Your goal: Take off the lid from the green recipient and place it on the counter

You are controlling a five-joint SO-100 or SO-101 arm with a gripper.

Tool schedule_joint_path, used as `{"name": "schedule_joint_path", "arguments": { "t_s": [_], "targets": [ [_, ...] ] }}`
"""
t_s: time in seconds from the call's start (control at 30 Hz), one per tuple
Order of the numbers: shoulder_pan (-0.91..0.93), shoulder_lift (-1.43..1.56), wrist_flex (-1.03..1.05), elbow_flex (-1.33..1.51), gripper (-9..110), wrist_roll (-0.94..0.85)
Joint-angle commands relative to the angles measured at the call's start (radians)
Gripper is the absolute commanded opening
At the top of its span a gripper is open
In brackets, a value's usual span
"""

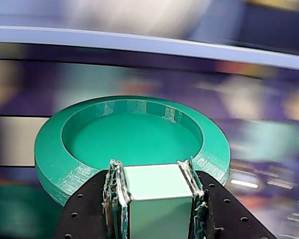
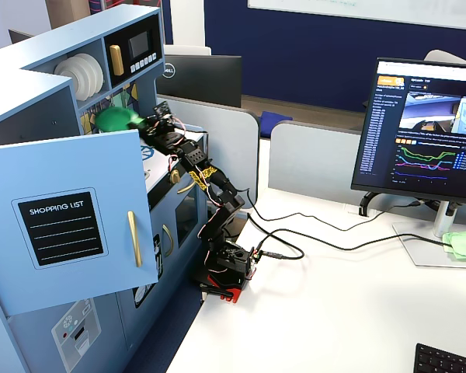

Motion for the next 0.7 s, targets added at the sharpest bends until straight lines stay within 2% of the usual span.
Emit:
{"name": "schedule_joint_path", "arguments": {
  "t_s": [0.0, 0.33, 0.67],
  "targets": [
    [0.112, -0.011, -0.057, -0.018, 0, 0.023],
    [0.189, -0.236, -0.385, 0.192, 0, 0.015],
    [0.195, -0.357, -0.514, 0.316, 0, 0.005]
  ]
}}
